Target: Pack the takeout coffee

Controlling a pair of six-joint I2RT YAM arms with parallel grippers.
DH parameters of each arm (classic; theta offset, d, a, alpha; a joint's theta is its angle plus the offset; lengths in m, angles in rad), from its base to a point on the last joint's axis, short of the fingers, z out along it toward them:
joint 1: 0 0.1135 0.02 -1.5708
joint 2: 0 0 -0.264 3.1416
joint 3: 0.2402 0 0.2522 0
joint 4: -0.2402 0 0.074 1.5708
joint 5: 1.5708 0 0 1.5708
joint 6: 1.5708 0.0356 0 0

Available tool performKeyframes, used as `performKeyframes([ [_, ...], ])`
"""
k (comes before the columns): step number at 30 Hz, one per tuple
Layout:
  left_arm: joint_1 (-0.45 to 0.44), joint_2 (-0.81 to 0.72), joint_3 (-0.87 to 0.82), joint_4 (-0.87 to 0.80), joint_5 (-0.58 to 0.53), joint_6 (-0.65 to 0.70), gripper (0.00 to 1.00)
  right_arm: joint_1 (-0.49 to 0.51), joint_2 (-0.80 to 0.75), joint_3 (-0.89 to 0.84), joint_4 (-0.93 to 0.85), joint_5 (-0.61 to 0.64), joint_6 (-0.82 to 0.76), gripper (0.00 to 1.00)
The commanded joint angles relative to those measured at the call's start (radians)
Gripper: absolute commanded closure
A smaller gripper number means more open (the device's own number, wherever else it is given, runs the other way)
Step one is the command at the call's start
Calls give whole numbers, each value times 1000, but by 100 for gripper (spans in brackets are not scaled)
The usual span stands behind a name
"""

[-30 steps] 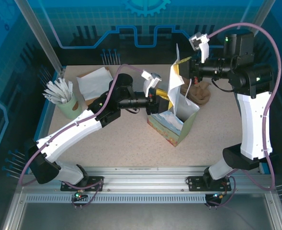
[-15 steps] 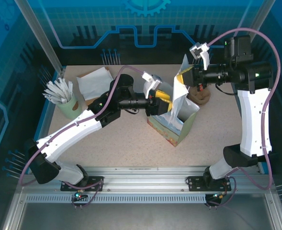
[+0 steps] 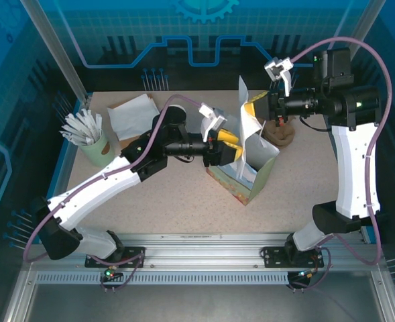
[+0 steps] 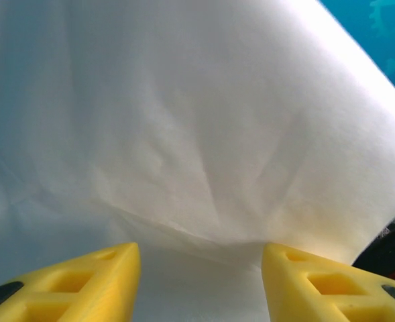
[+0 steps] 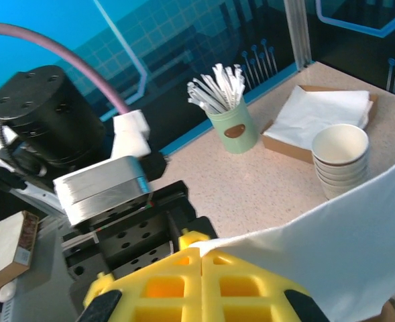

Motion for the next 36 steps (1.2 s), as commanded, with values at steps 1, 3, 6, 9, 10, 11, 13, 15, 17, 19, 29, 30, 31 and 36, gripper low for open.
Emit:
performKeyframes([
  [1, -11, 37, 21, 23, 25, -3, 48, 2, 19, -13, -54, 87, -35, 100],
  [3, -15, 57, 32, 23, 25, -2, 48, -6, 28, -12, -66, 109, -51, 100],
  [6, -22, 87, 54, 15, 24, -1, 48, -21, 45, -7, -66, 105, -62, 100],
  [9, -31, 110, 75, 13, 23, -1, 49, -23, 81, 17, -78, 82, -73, 100],
  [10, -32, 116, 79, 10, 22, -1, 49, -24, 91, 23, -78, 74, -72, 100],
  [11, -38, 120, 87, 8, 21, 0, 49, -23, 100, 28, -77, 57, -71, 100],
  [13, -44, 125, 93, 6, 18, 3, 49, -21, 113, 35, -75, 33, -71, 100],
  [15, -51, 125, 95, 2, 15, 6, 49, -15, 116, 36, -71, 8, -71, 100],
  [17, -54, 117, 94, -2, 4, 10, 49, -11, 112, 34, -63, -8, -70, 100],
  [19, -54, 105, 90, -6, -7, 19, 49, -11, 107, 29, -58, -10, -74, 100],
  [29, -54, 26, 60, -70, -126, 103, 46, -18, 197, 106, -105, -12, -166, 100],
  [30, -54, 25, 59, -74, -131, 108, 45, -18, 209, 116, -112, -10, -178, 100],
  [31, -54, 24, 57, -74, -134, 111, 45, -20, 214, 120, -113, 0, -181, 100],
  [36, -54, 19, 61, -97, -140, 123, 44, -24, 244, 147, -155, 80, -216, 100],
])
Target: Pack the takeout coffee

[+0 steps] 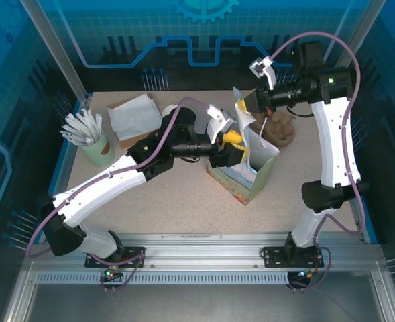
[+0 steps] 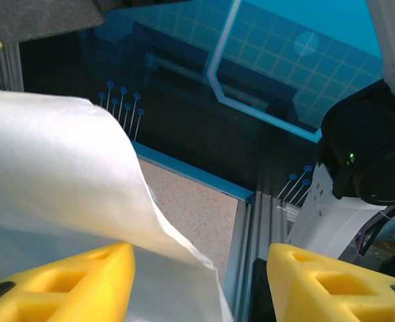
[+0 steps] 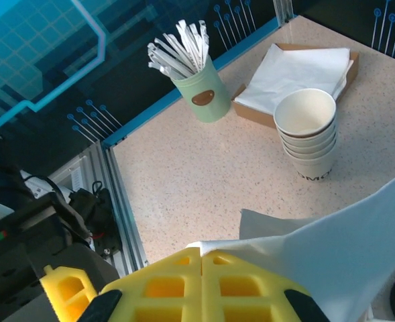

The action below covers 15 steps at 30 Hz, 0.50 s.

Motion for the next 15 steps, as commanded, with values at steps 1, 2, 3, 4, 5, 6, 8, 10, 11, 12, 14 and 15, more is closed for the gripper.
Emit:
performKeyframes([
  [1, -6, -27, 0, -36, -28, 40, 44, -18, 16, 39, -62, 51, -53, 100],
  [2, -6, -35, -2, -42, -34, 45, 44, -24, 15, 38, -65, 61, -61, 100],
  [3, -5, -45, -4, -50, -40, 51, 43, -30, 13, 39, -72, 67, -70, 100],
  [4, -5, -54, -5, -57, -47, 57, 43, -34, 13, 40, -79, 76, -78, 100],
  [5, -3, -65, -10, -61, -58, 63, 42, -38, 8, 39, -82, 97, -83, 100],
  [6, -2, -77, -15, -65, -68, 69, 42, -42, 1, 33, -86, 119, -89, 100],
  [8, 4, -97, -23, -73, -85, 77, 42, -44, -19, 13, -78, 169, -94, 100],
  [10, 11, -113, -29, -82, -103, 75, 41, -44, -44, -19, -68, 206, -104, 100],
  [11, 15, -120, -34, -86, -110, 75, 41, -44, -58, -38, -62, 219, -110, 100],
  [12, 21, -127, -39, -90, -118, 71, 41, -43, -73, -54, -57, 242, -111, 100],
  [14, 33, -140, -49, -92, -128, 63, 41, -36, -100, -86, -47, 286, -125, 100],
  [15, 40, -145, -52, -95, -132, 57, 41, -34, -118, -106, -34, 304, -130, 100],
])
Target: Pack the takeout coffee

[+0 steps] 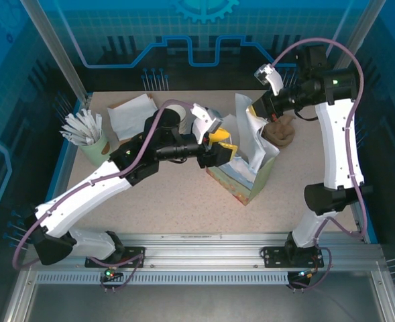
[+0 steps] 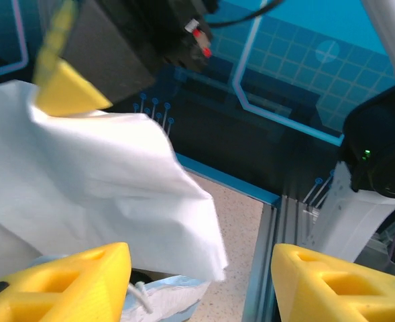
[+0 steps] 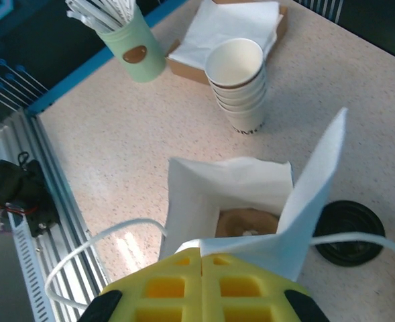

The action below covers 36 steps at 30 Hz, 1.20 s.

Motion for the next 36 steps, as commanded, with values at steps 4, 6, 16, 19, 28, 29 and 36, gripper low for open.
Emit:
performKeyframes([
  [4, 43, -41, -38, -26, -65, -10, 41, 27, -110, -91, 37, 154, -55, 100],
  [6, 52, -48, -45, -28, -79, -14, 41, 43, -123, -119, 52, 176, -57, 100],
  [16, 111, -108, -114, -32, -187, -61, 41, 116, -70, -114, 157, 173, -33, 100],
  [19, 128, -123, -134, -26, -190, -81, 41, 112, -64, -105, 197, 116, -47, 100],
  [28, 148, -141, -158, -19, -192, -88, 41, 84, -79, -135, 232, -100, -149, 100],
  [29, 151, -143, -161, -19, -194, -88, 41, 77, -80, -149, 225, -100, -160, 100],
  [36, 157, -142, -174, -16, -188, -92, 41, 45, -124, -286, 224, 30, -149, 100],
])
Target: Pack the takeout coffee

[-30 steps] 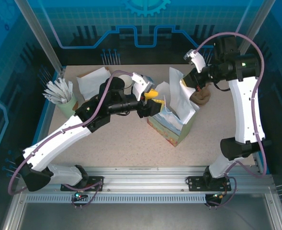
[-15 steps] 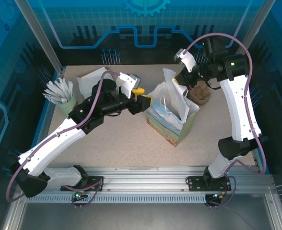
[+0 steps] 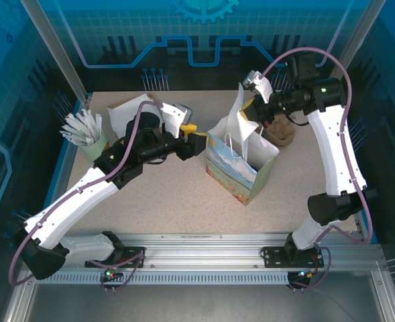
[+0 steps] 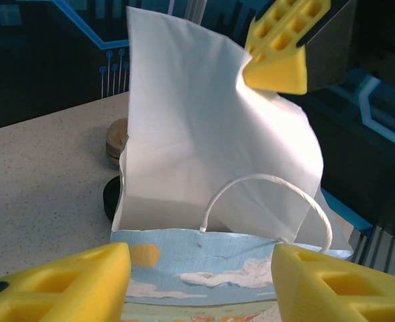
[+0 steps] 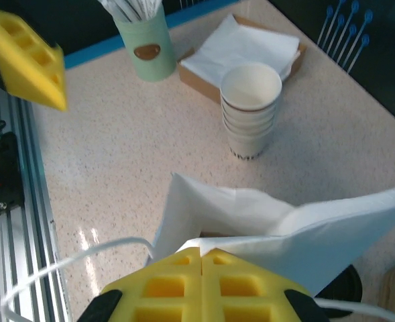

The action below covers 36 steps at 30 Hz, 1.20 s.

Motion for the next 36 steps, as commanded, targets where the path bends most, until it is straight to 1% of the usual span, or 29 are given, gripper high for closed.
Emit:
performKeyframes([
  [1, 7, -18, -7, 15, -8, -11, 41, -13, -43, -48, -4, 54, 2, 100],
  [5, 8, -11, -7, 13, -9, -15, 41, -4, -96, -127, 2, 119, 72, 96],
  [7, 8, -9, -9, 13, -6, -21, 41, 3, -141, -198, 35, 168, 117, 94],
  [10, 8, -3, -5, -4, -2, -22, 41, 16, -216, -298, 77, 228, 179, 86],
  [12, 9, -5, -10, -10, -8, -22, 40, 29, -258, -334, 79, 243, 209, 75],
  [14, 9, -8, -19, -10, -13, -20, 40, 40, -293, -357, 81, 259, 237, 65],
  [16, 9, -14, -29, -3, -18, -22, 40, 44, -326, -382, 105, 272, 275, 60],
  [18, 9, -14, -37, 2, -22, -22, 40, 51, -345, -406, 130, 259, 298, 55],
  [21, 9, -15, -40, -8, -33, -17, 39, 85, -344, -423, 147, 294, 337, 53],
  [26, 16, -23, -56, -33, -85, -12, 38, 168, -347, -478, 190, 413, 412, 52],
  [28, 25, -32, -70, -47, -114, -23, 37, 181, -365, -505, 214, 457, 445, 52],
  [30, 45, -50, -102, -40, -144, -46, 35, 177, -410, -546, 270, 495, 480, 51],
  [33, 109, -82, -181, 9, -166, -104, 33, 154, -492, -587, 352, 539, 525, 48],
  [36, 184, -112, -280, 77, -217, -154, 27, 106, -573, -650, 440, 651, 564, 43],
])
